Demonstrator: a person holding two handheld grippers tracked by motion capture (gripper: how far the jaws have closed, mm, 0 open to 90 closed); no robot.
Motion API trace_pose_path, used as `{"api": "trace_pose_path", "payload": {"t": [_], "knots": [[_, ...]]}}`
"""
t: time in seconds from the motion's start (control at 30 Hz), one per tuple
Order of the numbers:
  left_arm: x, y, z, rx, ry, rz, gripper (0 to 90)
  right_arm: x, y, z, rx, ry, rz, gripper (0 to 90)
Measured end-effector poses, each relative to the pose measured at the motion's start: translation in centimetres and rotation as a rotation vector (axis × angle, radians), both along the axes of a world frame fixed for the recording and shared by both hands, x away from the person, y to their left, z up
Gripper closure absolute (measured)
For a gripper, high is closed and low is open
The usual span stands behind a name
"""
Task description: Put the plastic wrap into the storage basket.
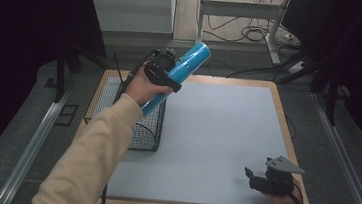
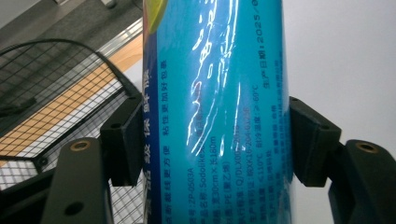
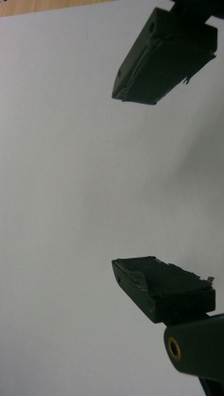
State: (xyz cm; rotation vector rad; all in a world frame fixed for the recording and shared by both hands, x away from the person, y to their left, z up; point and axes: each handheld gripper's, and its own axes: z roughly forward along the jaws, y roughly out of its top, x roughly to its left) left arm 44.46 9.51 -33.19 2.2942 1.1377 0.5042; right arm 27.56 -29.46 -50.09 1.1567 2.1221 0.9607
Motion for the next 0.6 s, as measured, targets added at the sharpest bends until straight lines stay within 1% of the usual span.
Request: {"api": "trace_pose_path", "payload": {"t": [0.1,0.17,0.27,0.3,0.37,0.47,0.5,0.6], "knots": [[0.4,0.7,-0.3,0.006,0.008,0.015,31.8,0.0,0.0,0.0,-0.005,0.000,-0.001,15.7],[0.8,1.1,-0.6,0.010,0.023,0.027,31.7,0.0,0.0,-0.1,-0.006,0.000,-0.002,15.8],[1.3,1.5,-1.2,0.026,0.012,0.040,31.8,0.1,0.0,-0.1,-0.007,0.003,-0.003,15.8],[1.4,1.6,-1.3,0.024,0.011,0.043,31.8,0.1,0.0,-0.1,-0.007,0.003,-0.004,15.8],[1.8,2.0,-1.6,0.021,0.033,0.054,31.7,0.1,0.0,-0.1,-0.006,0.005,-0.003,15.8],[2.2,2.3,-2.2,0.028,0.030,0.061,31.8,0.1,0.0,-0.2,-0.008,0.006,-0.004,15.8],[2.4,2.5,-2.4,0.024,0.039,0.065,31.8,0.1,0.0,-0.2,-0.008,0.006,-0.004,15.8],[2.9,2.9,-2.9,0.022,0.047,0.075,31.8,0.1,0.1,-0.2,-0.009,0.005,-0.005,15.8]]}}
